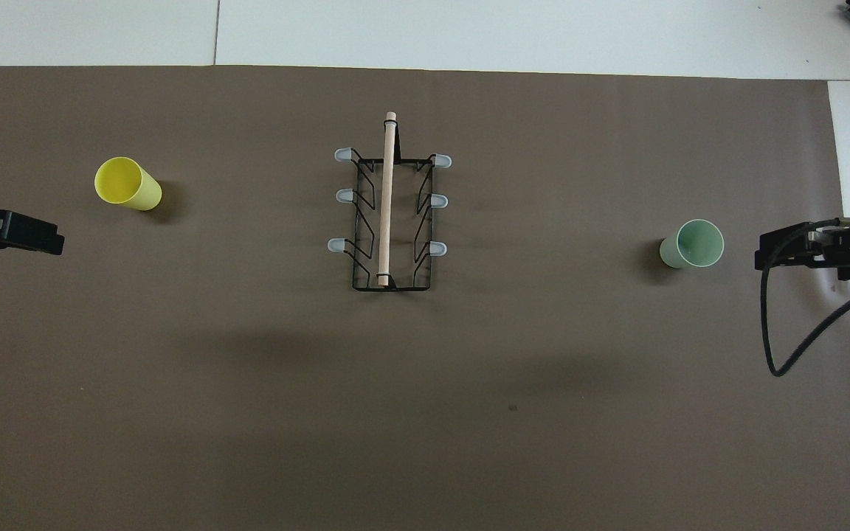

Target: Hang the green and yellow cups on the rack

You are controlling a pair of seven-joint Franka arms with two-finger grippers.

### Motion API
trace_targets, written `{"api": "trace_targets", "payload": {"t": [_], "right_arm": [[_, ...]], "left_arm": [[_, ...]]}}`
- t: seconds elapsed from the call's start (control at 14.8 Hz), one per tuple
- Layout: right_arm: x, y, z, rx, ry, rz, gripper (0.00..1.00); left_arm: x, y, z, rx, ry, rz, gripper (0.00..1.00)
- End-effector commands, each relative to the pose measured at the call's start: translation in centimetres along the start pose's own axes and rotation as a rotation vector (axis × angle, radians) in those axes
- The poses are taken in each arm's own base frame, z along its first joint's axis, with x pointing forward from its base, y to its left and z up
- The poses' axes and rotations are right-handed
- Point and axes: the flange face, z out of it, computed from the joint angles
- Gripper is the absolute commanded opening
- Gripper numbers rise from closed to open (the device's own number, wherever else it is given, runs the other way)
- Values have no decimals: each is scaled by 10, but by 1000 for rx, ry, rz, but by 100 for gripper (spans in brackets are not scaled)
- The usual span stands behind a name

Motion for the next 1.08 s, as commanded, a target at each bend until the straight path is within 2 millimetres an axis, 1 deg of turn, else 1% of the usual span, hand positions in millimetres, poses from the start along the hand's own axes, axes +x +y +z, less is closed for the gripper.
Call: {"api": "trace_targets", "payload": {"t": [0.0, 0.07, 0.14, 0.27, 0.34, 0.47, 0.61, 0.68, 0.74, 0.81, 0.88, 0.95, 1.02], "right_arm": [[-3, 1, 1, 2, -11, -1, 100], [-3, 5, 1, 3, -11, 5, 100], [-3, 8, 1, 3, -9, 4, 100], [-3, 3, -2, 4, -2, -7, 100], [-4, 0, -2, 17, -5, -3, 100], [-3, 0, -1, -9, 0, -13, 100], [2, 1, 8, -29, -18, -23, 100], [12, 1, 18, -34, -36, -23, 100], [24, 0, 30, -40, -55, -29, 100], [37, -2, 41, -39, -68, -40, 100], [53, 0, 56, -29, -91, -75, 100], [74, -4, 65, -17, -95, -127, 100], [93, -10, 78, -18, -115, -161, 100]], "left_arm": [[-3, 1, -1, -12, -8, -1, 100], [2, 2, -2, -13, -10, 1, 100], [14, -1, 4, -14, -25, 0, 100], [40, -5, 13, -15, -48, -4, 100], [54, -11, 11, -12, -37, -17, 100], [87, -20, 22, -18, -39, -71, 100], [108, -43, 43, -31, -34, -165, 100], [119, -53, 58, -35, -44, -241, 100], [132, -57, 70, -34, -44, -329, 100], [142, -60, 78, -28, -40, -366, 100], [151, -64, 92, -21, -40, -401, 100], [158, -73, 102, -19, -27, -472, 100], [163, -80, 113, -26, -20, -544, 100]]}}
